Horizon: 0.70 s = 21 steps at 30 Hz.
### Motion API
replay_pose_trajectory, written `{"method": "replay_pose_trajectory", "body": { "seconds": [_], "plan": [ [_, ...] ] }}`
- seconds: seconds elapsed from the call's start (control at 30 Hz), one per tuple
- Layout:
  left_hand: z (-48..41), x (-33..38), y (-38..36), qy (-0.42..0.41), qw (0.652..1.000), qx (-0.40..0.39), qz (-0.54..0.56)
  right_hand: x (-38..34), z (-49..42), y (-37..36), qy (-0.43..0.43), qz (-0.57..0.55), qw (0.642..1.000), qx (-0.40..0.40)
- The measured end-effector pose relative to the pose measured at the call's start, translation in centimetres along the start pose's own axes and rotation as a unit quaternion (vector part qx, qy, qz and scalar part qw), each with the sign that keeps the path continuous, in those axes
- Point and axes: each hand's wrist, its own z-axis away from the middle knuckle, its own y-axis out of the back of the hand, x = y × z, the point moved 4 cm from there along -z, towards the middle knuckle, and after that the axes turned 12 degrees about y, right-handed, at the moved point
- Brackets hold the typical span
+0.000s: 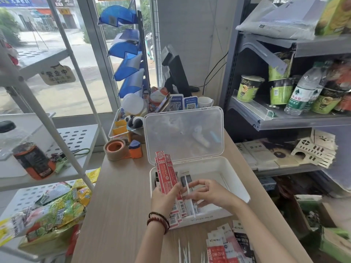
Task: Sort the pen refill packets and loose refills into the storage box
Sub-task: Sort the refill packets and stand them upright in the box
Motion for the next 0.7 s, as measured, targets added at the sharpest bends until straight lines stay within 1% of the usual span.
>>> {"method": "replay_pose_trajectory", "body": {
  "seconds": [0.07,0.13,0.2,0.27,0.33,0.5,0.63,0.7],
  "plan": [
    [0.1,0.0,-0.1,0.009,1.000,-0.011,0.015,0.3,0.0,1.5,-0.005,-0.004,0.998,0.060],
    [0.0,0.0,0.0,0.005,1.000,-0.009,0.008,0.8,-0.1,3.4,-0.015,0.025,0.990,0.137],
    [-0.1,-0.1,0.0,-0.005,1.000,-0.007,-0.016,1.7,-0.1,5.2,-0.028,0.118,0.969,0.216],
    [-0.2,-0.1,0.0,-0.009,0.999,-0.008,-0.030,2.6,-0.2,5.9,-0.042,0.194,0.944,0.262],
    [-0.2,-0.1,-0.1,-0.005,0.999,-0.012,-0.031,3.3,-0.4,5.6,-0.055,0.222,0.938,0.260],
    [-0.4,-0.2,-0.1,-0.001,0.999,-0.013,-0.035,4.2,-1.1,4.5,-0.087,0.277,0.932,0.219],
    [-0.3,-0.1,-0.1,-0.005,0.999,-0.009,-0.035,4.5,-1.0,4.4,-0.147,0.358,0.894,0.225],
    [-0.2,0.1,-0.2,-0.006,0.999,-0.018,-0.027,4.5,-0.9,4.6,-0.154,0.389,0.878,0.234]
  ]
}}
